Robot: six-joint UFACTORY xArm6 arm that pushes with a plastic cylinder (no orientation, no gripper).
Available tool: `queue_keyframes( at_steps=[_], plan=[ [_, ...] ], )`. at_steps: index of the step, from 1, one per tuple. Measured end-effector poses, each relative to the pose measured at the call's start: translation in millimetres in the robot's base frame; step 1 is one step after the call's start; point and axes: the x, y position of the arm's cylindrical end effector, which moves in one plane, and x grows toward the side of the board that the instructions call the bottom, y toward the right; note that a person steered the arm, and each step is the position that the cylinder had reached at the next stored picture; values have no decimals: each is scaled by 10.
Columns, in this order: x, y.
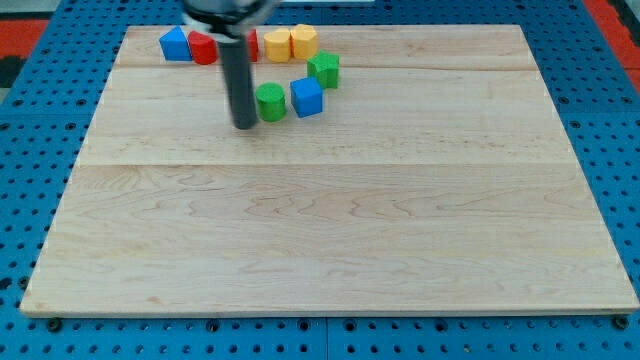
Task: Slide the blue triangle to the green circle
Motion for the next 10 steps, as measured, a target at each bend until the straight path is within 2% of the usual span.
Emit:
queue_keyframes(
  at_steps=[2, 4, 5, 6, 7, 8, 10],
  plan=[
    [-922, -1799],
    [-1637, -1592],
    [-1724, -1195],
    [-1575, -841],
    [-1143, -830],
    [-914, -829],
    [-843, -623]
  ],
)
